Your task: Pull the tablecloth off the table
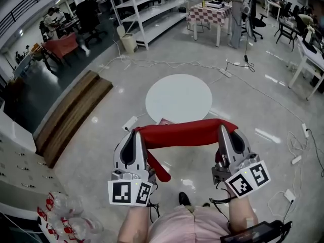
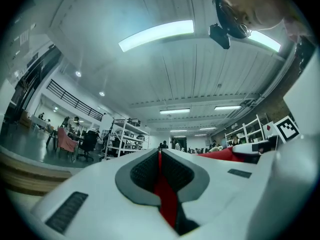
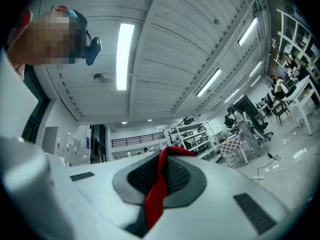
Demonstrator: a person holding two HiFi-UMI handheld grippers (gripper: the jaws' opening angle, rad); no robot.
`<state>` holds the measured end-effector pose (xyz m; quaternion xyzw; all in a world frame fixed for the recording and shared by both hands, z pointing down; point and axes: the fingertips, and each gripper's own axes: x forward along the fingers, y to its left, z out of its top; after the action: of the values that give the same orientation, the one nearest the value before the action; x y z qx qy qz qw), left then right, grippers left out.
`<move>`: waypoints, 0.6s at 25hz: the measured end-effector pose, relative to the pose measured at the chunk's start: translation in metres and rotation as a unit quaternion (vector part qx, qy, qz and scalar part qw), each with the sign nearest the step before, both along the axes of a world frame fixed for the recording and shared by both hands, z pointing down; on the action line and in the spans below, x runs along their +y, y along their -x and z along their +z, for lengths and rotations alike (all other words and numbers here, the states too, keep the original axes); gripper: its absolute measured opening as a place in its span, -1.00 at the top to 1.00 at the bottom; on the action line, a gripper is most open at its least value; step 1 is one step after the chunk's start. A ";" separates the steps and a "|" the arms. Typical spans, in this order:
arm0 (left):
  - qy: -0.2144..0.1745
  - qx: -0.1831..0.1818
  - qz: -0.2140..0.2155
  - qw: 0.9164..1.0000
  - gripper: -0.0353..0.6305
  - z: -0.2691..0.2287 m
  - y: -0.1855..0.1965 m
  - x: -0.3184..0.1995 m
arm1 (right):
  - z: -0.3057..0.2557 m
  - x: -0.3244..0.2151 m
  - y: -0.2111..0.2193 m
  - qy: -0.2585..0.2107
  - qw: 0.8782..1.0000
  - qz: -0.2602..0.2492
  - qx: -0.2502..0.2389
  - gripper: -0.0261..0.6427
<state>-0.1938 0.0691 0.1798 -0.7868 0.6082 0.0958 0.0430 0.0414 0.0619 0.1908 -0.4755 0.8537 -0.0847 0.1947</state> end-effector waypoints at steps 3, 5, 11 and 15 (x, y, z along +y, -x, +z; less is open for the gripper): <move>0.002 0.001 -0.002 1.000 0.78 -0.002 -0.010 0.007 | -0.001 0.006 -0.011 0.003 1.000 -0.003 -0.002 0.84; 0.002 0.002 -0.004 1.000 0.78 -0.003 -0.019 0.014 | -0.001 0.011 -0.019 0.002 1.000 -0.005 -0.002 0.84; 0.019 0.001 -0.014 1.000 0.78 0.009 -0.038 0.034 | 0.006 0.026 -0.038 0.014 1.000 -0.014 -0.002 0.84; 0.025 -0.002 -0.019 1.000 0.78 0.011 -0.042 0.045 | 0.006 0.033 -0.041 0.015 1.000 -0.020 -0.003 0.84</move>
<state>-0.1520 0.1140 0.1909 -0.7763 0.6249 0.0787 0.0264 0.0829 0.0945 0.1972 -0.4614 0.8608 -0.1031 0.1883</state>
